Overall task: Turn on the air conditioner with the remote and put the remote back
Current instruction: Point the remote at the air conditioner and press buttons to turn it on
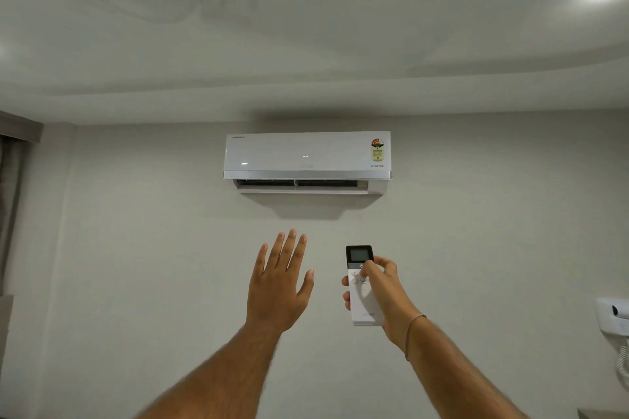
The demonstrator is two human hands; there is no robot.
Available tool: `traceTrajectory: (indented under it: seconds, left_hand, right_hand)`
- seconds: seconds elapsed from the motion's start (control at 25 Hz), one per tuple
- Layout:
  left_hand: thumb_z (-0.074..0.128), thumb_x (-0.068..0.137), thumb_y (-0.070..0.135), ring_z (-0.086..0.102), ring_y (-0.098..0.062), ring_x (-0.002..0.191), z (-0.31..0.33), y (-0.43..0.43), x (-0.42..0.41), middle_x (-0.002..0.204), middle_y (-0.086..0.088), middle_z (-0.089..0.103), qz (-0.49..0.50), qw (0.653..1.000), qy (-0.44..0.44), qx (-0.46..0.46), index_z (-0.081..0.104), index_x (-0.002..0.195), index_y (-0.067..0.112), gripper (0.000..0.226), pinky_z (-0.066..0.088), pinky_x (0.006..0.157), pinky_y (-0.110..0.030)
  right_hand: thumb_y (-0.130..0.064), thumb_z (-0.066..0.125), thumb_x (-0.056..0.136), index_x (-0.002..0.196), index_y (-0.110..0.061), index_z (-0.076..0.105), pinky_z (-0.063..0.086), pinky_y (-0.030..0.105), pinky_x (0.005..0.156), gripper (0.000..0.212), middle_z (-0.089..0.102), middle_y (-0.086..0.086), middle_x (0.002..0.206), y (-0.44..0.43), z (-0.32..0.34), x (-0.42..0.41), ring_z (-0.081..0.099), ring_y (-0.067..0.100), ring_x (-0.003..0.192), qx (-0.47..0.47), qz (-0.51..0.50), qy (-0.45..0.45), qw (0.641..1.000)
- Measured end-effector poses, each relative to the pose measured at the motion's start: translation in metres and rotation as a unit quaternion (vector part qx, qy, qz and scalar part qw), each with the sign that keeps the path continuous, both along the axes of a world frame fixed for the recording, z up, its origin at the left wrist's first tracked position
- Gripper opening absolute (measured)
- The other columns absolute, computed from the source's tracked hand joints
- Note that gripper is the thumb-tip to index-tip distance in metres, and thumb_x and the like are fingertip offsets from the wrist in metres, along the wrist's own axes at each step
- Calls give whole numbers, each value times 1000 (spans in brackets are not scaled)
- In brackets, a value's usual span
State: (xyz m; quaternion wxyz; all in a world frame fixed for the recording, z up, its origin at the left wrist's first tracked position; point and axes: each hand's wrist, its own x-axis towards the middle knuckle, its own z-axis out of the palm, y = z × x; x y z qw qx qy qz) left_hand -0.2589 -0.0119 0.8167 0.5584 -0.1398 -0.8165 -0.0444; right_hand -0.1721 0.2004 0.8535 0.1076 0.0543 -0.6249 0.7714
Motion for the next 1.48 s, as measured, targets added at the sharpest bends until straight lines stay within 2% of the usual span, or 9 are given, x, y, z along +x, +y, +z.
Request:
traceTrajectory:
  seconds: [0.44,0.96,1.24,1.48]
  left_hand:
    - [30,105,54,15,-24,162,5,-3,4,176,-3,20,6,1000,2,5,21,168,23,71,12,130,-52]
    - [29,106,54,15,-24,162,6,-1,9,176,-3,19,5,1000,2,0,21,168,23,71,13,129,-51]
    - [24,106,56,17,-25,162,6,0,8,175,-4,21,-1,1000,2,5,23,168,23,70,18,129,-53]
    - [30,105,53,15,-24,162,6,1,6,176,-3,21,2,1000,0,4,22,168,23,70,18,129,-53]
  right_hand:
    - [-12,52,98,139,-27,38,61,39,62,46,78,21,92,6,5,3,70,33,59,-12,3,0,1000]
    - [-16,53,103,141,-28,39,64,38,62,42,79,21,98,1,0,8,72,31,63,28,-1,-4,1000]
    - [-18,55,103,141,-27,39,63,36,59,42,79,21,97,-2,1,7,73,30,60,12,6,5,1000]
    - [-17,54,103,141,-27,39,63,35,57,42,79,21,97,-1,1,5,72,29,58,9,6,3,1000]
